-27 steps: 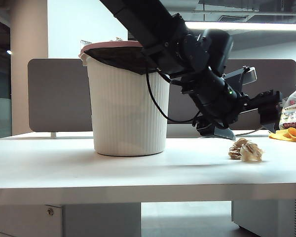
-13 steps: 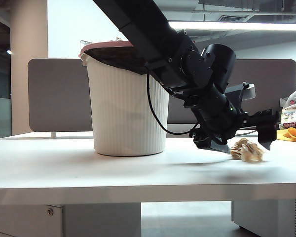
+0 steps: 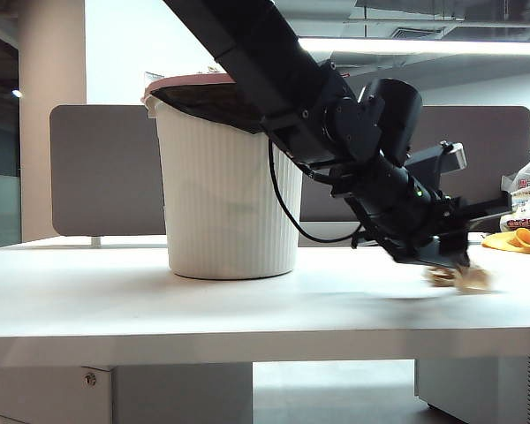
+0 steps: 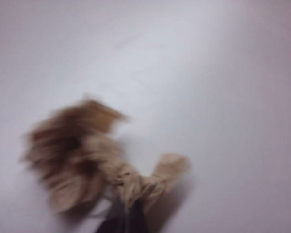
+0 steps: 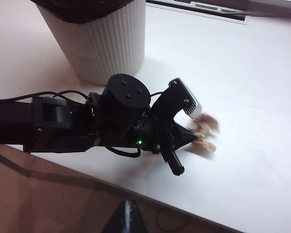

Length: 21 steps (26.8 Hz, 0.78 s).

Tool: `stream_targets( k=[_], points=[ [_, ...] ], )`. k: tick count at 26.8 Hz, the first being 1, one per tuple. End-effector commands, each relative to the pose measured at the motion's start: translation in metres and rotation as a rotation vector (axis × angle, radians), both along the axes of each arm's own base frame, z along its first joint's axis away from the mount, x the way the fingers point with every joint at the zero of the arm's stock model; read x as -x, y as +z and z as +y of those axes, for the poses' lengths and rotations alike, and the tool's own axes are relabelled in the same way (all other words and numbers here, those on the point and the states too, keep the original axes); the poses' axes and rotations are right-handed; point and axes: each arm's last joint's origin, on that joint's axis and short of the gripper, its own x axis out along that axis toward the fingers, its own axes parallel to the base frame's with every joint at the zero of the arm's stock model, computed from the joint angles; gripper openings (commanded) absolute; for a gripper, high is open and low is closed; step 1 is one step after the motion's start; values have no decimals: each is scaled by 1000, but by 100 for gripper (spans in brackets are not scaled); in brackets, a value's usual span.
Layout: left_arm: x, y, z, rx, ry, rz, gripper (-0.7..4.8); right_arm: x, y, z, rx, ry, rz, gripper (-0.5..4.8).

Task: Pick up all the trash on the table and put it in the trash can.

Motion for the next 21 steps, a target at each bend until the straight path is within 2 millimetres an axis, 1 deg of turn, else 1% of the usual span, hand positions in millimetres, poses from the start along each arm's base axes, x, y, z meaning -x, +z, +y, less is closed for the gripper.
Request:
stream_targets(
  k=[1,4,5,7,8,9,10,11,12,13,14,15,16,18,19,21],
  points=[
    [1,-2,-2,10,-10,-2,-6,0,2,0,1,8,-24,-1],
    [0,1,-3,21,-4,-6,-6,0,2,0,5,10,-26,-1],
    [-1,6,-3,34,-1,-7,-6,0,2,0,4,11,-28,-1],
    [-3,27,-4,61,4,-20,-6,-1,4,0,-1,12,-45,-1],
    [-5,47,-2,90,11,-51,-6,-1,6,1,-10,12,-63,-1],
    [-5,62,-1,110,14,-76,-6,-2,8,1,-20,12,-84,-1],
    [-7,87,5,148,31,-114,-6,1,12,0,-39,11,-124,-1],
    [-7,105,8,167,31,-142,-6,3,16,-1,-60,9,-163,-2],
    [-8,129,17,185,37,-181,-6,4,22,-2,-86,8,-215,-2],
    [-8,146,23,189,39,-214,-6,7,25,-3,-103,7,-251,-2],
    [-6,170,34,189,40,-260,-6,8,30,-4,-124,3,-299,-2],
    [-6,185,43,188,47,-286,-6,10,34,-5,-140,2,-333,-2],
    [-3,207,54,168,65,-328,-6,11,39,-5,-161,-4,-389,-2],
    [-2,230,71,147,98,-366,-6,11,45,-5,-188,-4,-444,-2],
    [0,243,80,133,113,-386,-6,9,48,-4,-202,2,-470,-2],
    [1,262,98,114,146,-421,-6,2,51,0,-225,30,-498,-2]
  ],
)
